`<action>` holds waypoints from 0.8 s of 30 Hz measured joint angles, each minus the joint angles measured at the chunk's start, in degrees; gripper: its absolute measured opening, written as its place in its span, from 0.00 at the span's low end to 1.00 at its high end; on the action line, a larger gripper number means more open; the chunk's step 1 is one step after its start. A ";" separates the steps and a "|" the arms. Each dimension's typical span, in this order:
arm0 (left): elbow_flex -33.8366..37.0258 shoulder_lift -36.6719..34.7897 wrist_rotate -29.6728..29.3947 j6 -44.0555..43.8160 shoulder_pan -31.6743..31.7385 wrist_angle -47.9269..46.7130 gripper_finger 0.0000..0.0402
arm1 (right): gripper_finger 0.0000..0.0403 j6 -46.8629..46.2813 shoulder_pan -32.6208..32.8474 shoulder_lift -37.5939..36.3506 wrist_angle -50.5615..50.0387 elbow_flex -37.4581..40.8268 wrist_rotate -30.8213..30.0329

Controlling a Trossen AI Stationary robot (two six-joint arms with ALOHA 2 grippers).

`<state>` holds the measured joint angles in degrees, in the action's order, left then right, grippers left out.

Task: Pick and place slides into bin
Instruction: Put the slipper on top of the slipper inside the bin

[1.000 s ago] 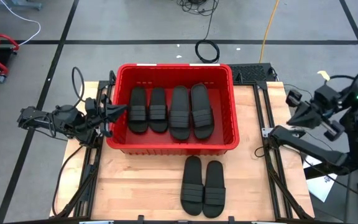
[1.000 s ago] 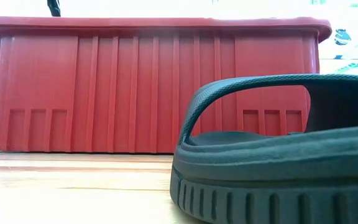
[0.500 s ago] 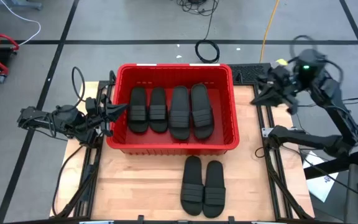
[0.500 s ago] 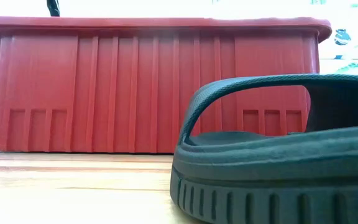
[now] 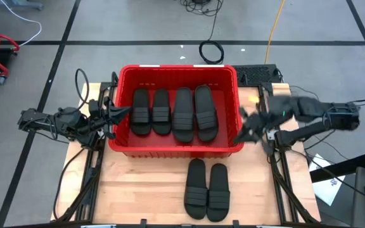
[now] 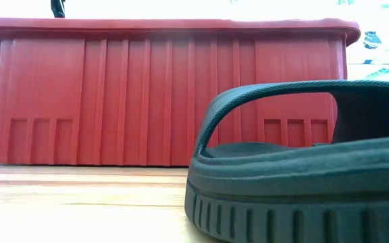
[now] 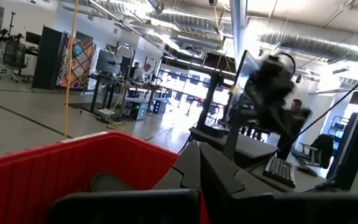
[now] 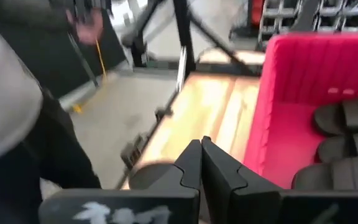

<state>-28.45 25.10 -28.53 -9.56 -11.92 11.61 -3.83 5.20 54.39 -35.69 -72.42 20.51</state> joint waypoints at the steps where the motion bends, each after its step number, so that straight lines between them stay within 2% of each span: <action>1: 0.00 0.00 0.00 0.00 0.00 0.01 0.00 | 0.00 0.11 3.41 0.28 -0.45 0.36 -3.96; 4: 0.00 0.00 0.00 -0.04 0.00 -0.01 0.01 | 0.00 -1.82 12.31 0.65 -4.29 0.48 -13.59; 6: 0.00 0.00 0.00 -0.22 0.00 -0.01 0.00 | 0.00 -5.77 17.36 1.23 -9.14 0.49 -16.19; 10: 0.00 0.00 0.02 -0.24 0.00 -0.03 0.01 | 0.00 -12.86 24.25 3.52 -15.59 0.55 -15.40; 14: 0.00 0.00 1.67 0.39 0.00 -0.12 0.01 | 0.01 -18.20 27.89 6.06 -16.20 3.75 -10.99; 18: 0.00 0.00 3.92 0.16 0.00 -0.16 0.00 | 0.08 -22.45 29.37 6.83 -9.61 11.27 -7.68; 24: 0.00 0.00 6.49 -2.16 0.00 -0.15 0.03 | 0.28 -28.20 28.63 6.50 8.16 23.00 -7.23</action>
<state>-28.45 25.10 -22.05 -11.73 -11.92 11.45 -32.02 33.83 60.89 -27.53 -49.42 13.28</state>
